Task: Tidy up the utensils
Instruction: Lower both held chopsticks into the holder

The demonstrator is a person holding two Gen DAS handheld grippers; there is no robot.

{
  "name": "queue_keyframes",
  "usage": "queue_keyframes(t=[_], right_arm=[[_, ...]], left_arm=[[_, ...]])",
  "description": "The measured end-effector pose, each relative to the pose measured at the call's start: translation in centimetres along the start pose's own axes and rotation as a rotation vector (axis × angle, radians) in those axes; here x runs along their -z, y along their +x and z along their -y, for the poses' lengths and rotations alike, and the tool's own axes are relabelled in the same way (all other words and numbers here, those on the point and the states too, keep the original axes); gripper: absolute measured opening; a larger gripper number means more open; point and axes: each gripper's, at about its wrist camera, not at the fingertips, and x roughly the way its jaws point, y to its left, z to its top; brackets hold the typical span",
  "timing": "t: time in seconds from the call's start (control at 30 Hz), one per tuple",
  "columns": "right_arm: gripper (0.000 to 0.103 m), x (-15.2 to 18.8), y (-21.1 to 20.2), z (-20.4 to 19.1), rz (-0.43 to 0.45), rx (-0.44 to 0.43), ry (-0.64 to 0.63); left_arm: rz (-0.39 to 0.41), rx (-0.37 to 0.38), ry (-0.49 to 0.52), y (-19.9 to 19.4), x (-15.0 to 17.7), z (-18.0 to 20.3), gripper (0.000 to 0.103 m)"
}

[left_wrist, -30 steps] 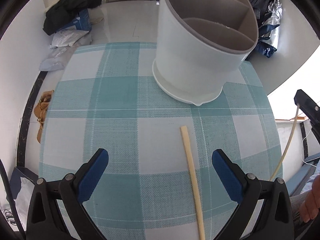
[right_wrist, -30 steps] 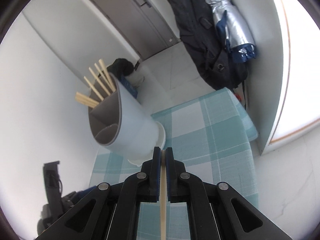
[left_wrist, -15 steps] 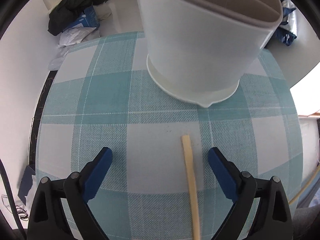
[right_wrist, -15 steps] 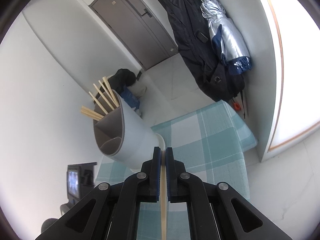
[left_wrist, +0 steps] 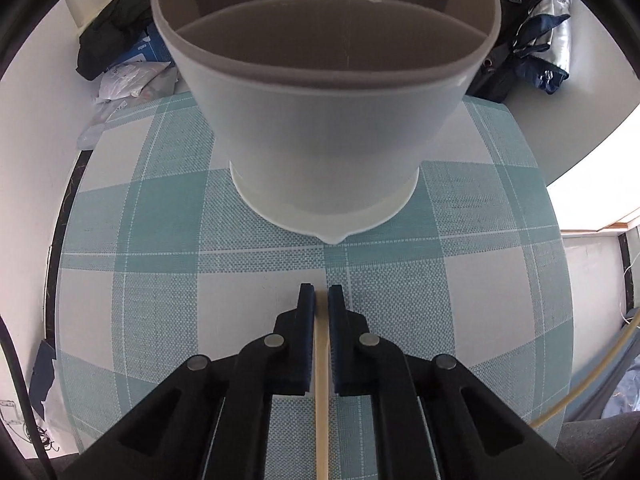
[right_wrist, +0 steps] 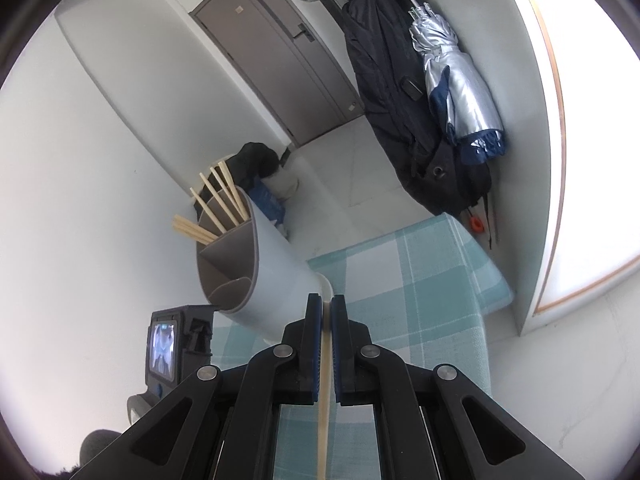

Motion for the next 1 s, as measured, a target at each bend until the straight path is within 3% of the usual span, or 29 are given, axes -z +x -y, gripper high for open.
queue_keyframes(t=[0.07, 0.33, 0.43, 0.73, 1.0], right_arm=[[0.004, 0.1, -0.1, -0.5, 0.002, 0.004, -0.023], [0.004, 1.0, -0.7, -3.3, 0.032, -0.003, -0.143], [0.004, 1.6, -1.0, -4.2, 0.043, 0.000, -0.183], [0.004, 2.8, -1.9, -7.9, 0.080, -0.041, -0.322], [0.004, 3.2, -2.6, -9.0, 0.100, -0.024, -0.331]], left_arm=[[0.035, -0.005, -0.017, -0.8, -0.1, -0.4, 0.003], [0.330, 0.138, -0.050, -10.5, 1.0, -1.1, 0.003], [0.383, 0.173, -0.051, -13.0, 1.5, -1.5, 0.003], [0.417, 0.181, 0.021, -15.4, 1.9, -0.9, 0.003], [0.411, 0.222, 0.025, -17.0, 2.2, -2.6, 0.003]])
